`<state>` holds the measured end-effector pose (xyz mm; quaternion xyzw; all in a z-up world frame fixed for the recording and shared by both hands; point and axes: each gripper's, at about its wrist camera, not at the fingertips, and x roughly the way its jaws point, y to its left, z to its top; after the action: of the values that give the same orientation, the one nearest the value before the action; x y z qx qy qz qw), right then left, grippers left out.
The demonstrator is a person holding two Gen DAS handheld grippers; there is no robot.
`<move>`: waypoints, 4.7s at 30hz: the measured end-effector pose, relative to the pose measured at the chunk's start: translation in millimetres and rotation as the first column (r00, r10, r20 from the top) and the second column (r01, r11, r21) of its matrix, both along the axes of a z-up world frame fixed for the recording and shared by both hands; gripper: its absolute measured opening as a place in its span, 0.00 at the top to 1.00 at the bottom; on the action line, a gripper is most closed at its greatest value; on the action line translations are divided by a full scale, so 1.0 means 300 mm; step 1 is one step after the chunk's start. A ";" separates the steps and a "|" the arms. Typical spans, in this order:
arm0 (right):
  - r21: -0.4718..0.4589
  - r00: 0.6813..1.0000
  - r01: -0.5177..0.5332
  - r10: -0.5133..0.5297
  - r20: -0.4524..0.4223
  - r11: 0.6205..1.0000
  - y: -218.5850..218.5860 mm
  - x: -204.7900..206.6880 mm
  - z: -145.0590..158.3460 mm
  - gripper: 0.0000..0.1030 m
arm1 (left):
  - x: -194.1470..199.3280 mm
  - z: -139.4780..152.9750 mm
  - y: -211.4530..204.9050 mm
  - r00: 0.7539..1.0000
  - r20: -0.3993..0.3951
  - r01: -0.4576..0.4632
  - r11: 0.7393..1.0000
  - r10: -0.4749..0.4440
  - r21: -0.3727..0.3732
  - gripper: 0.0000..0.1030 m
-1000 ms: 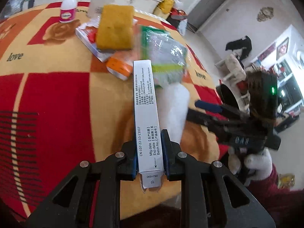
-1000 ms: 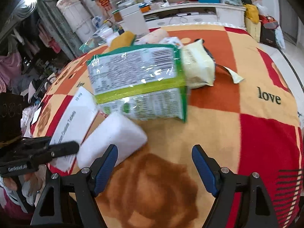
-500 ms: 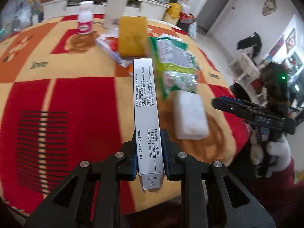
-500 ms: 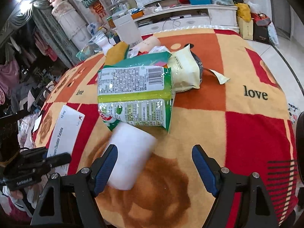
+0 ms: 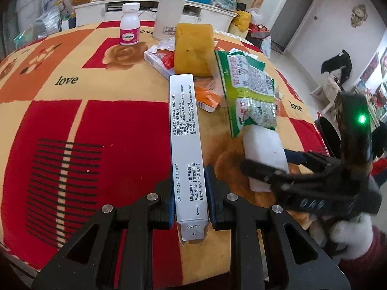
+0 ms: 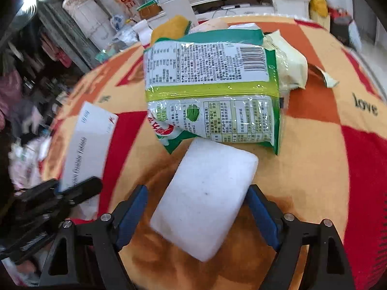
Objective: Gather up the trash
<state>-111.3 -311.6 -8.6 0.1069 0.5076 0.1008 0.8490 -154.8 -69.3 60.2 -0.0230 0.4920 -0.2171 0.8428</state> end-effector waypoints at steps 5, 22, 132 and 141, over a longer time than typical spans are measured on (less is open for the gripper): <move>-0.044 0.998 -0.037 0.039 0.043 0.998 -0.002 -0.013 0.001 0.26 | 0.018 -0.014 0.000 1.000 -0.013 -0.028 1.000 0.028 0.008 0.82; 0.002 0.991 -0.006 0.006 0.136 1.000 -0.199 -0.103 0.123 0.31 | 0.018 -0.010 -0.101 1.000 -0.007 0.015 0.999 -0.015 0.037 0.80; -0.023 0.791 0.610 -0.607 0.079 0.792 -1.399 -0.459 -0.011 0.14 | 0.051 -0.040 -1.519 0.826 -0.031 0.539 0.806 -0.562 -0.243 0.43; 0.000 0.799 0.598 -0.597 0.069 0.801 -1.357 -0.468 -0.021 0.14 | 0.045 -0.014 -1.462 0.855 -0.002 0.510 0.841 -0.519 -0.182 0.43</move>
<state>-251.6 -718.6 -14.8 0.2487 0.4213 -0.1739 0.8546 -141.3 -507.8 55.8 0.0302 0.4805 -0.4768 0.7354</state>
